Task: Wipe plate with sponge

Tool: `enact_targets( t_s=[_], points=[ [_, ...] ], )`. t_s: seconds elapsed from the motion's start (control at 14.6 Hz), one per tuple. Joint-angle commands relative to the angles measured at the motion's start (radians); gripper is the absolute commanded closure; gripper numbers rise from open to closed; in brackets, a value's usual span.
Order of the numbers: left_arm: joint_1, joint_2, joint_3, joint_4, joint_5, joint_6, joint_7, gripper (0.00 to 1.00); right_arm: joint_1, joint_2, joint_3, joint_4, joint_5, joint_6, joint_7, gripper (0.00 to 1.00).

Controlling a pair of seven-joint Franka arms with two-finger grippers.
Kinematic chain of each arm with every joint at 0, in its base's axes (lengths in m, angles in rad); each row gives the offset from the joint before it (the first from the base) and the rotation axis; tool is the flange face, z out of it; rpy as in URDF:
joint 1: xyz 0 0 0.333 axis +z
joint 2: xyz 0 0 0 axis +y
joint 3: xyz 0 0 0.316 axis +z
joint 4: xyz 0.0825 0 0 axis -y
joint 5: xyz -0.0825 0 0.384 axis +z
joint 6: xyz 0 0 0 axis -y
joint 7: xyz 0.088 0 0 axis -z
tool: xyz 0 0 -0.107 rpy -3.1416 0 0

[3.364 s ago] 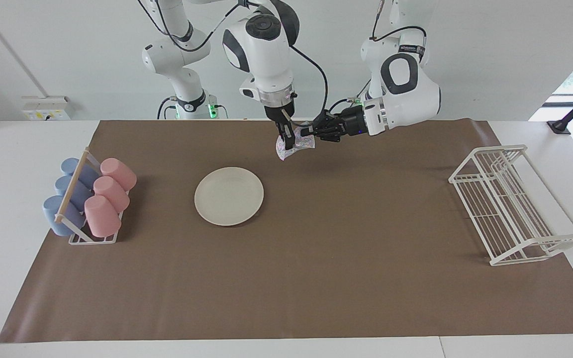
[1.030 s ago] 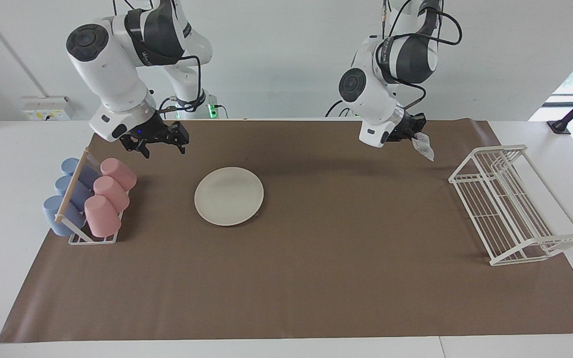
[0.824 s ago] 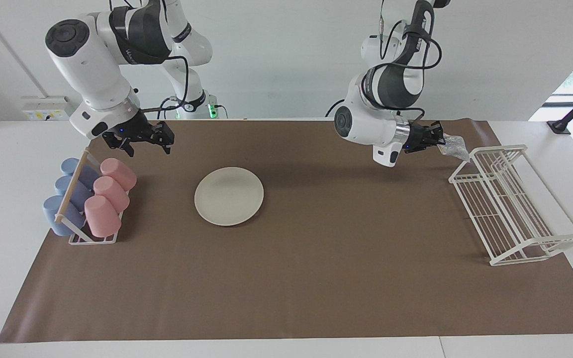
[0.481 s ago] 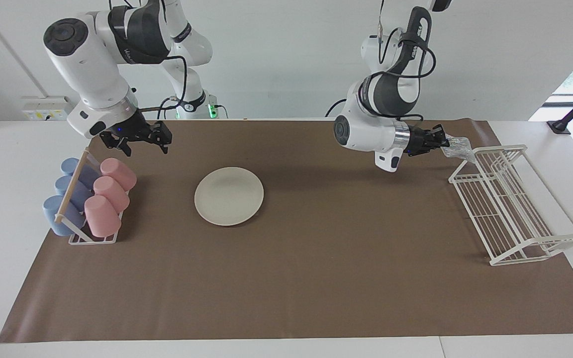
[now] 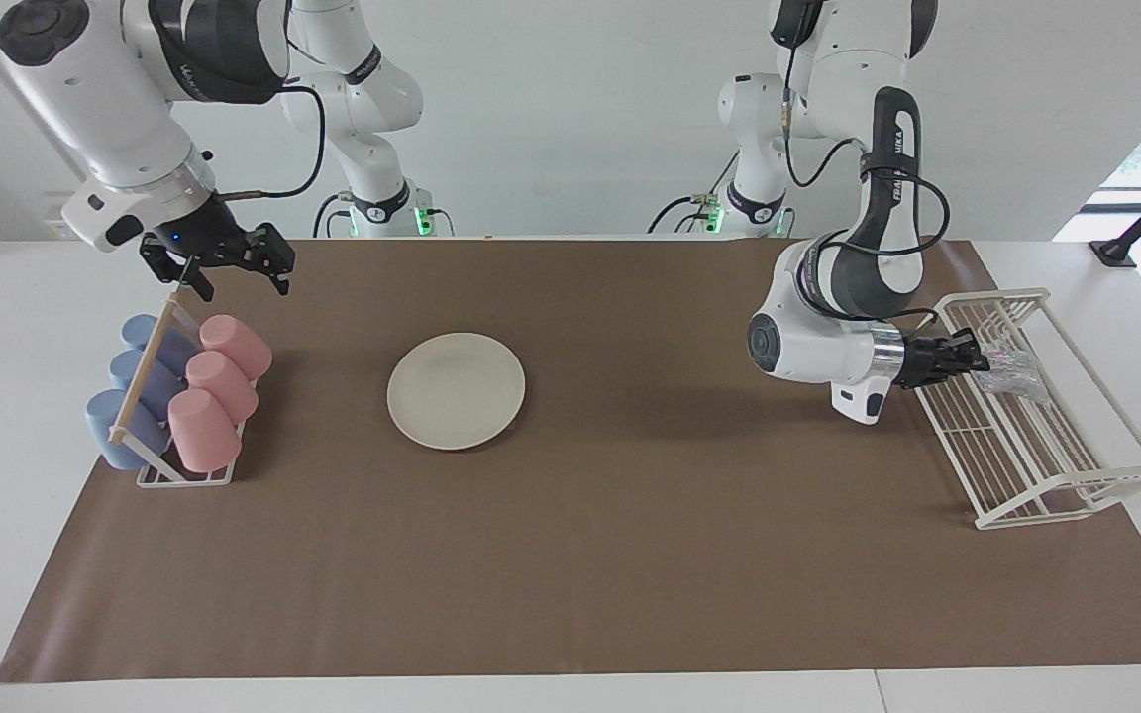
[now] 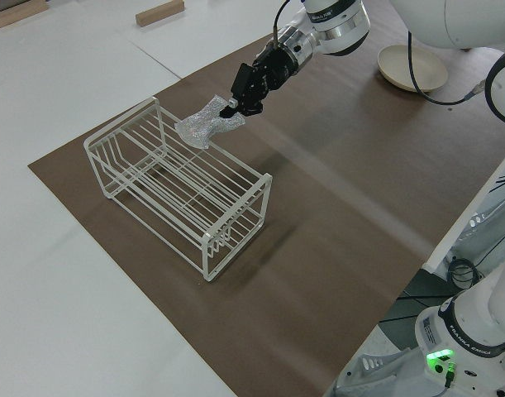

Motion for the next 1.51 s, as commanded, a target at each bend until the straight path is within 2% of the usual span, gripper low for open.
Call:
enact_targets(
  t_s=[0.0,0.41,0.48,0.55,0.62,0.89,0.96,1.03,1.1,1.24,1.44],
  points=[
    [0.028,0.011,-0.008,0.005,0.019,0.037,-0.001,1.0,-0.004,0.0,0.001,0.014,0.01,-0.004,-0.023,0.0],
    [0.04,0.012,-0.011,-0.001,0.007,0.069,0.001,1.0,-0.007,-0.005,0.003,0.018,0.01,-0.008,-0.014,0.0],
    [0.04,0.011,-0.011,-0.004,0.007,0.075,0.001,0.93,-0.005,-0.012,0.003,0.008,0.009,-0.004,-0.014,0.0],
    [0.041,0.011,-0.011,-0.007,0.005,0.078,0.001,0.69,-0.005,-0.012,0.003,0.008,0.009,-0.003,-0.016,0.0],
    [0.041,0.011,-0.011,-0.007,0.005,0.08,0.001,0.51,-0.005,-0.012,0.003,0.008,0.009,-0.001,-0.016,0.0],
    [0.048,0.011,-0.011,-0.007,0.004,0.084,0.001,0.42,-0.008,-0.012,0.004,0.008,0.01,-0.007,-0.013,0.0],
    [0.048,0.011,-0.011,-0.007,0.004,0.084,0.003,0.34,-0.008,-0.014,0.003,0.007,0.01,-0.014,-0.016,0.0],
    [0.048,0.011,-0.011,-0.007,0.004,0.086,0.003,0.11,-0.014,-0.014,0.004,0.005,0.01,-0.015,-0.016,0.0],
    [0.048,0.011,-0.011,-0.006,0.001,0.085,0.004,0.0,-0.017,-0.015,0.004,0.005,0.01,-0.015,-0.016,0.0],
    [0.045,0.004,-0.012,0.003,-0.039,0.086,0.007,0.0,-0.019,-0.015,0.003,0.005,0.01,-0.015,-0.016,0.0],
    [0.078,-0.057,-0.014,0.059,-0.242,0.166,0.088,0.0,-0.01,-0.015,0.004,0.005,0.01,-0.015,-0.016,0.0]
  ],
)
